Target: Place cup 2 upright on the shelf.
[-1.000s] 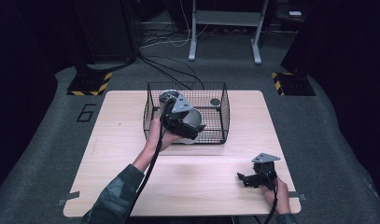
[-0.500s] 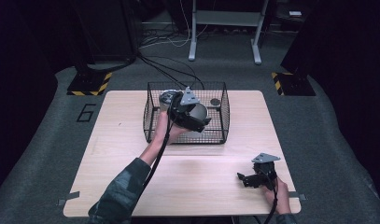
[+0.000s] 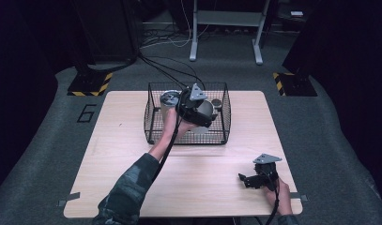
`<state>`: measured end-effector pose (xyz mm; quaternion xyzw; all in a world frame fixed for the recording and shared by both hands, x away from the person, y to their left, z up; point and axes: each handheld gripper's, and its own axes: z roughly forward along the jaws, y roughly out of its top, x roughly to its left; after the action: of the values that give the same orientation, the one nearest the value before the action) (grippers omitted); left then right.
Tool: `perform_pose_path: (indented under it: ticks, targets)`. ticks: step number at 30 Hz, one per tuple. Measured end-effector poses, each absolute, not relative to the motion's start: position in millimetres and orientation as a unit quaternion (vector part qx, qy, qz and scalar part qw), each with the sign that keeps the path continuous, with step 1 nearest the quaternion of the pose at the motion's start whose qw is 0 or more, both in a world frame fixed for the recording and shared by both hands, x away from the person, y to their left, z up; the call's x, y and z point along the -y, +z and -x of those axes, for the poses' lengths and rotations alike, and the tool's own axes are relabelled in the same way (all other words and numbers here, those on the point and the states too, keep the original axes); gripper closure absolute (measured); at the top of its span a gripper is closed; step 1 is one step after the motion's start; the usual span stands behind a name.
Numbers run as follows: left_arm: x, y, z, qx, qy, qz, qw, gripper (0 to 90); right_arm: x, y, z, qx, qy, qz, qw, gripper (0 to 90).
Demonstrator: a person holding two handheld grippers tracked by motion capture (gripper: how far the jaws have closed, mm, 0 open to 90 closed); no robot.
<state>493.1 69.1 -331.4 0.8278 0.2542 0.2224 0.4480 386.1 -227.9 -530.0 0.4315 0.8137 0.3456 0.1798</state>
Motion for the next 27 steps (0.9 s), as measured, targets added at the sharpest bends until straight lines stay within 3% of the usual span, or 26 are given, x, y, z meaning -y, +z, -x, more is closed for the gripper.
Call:
perform_pose_path:
  ticks: [27]
  targets:
    - [-41,-344,-533,-0.291,0.246,-0.817,0.433,6.3,229,-530,-386,-0.818,0.344,-0.424,0.18,0.0]
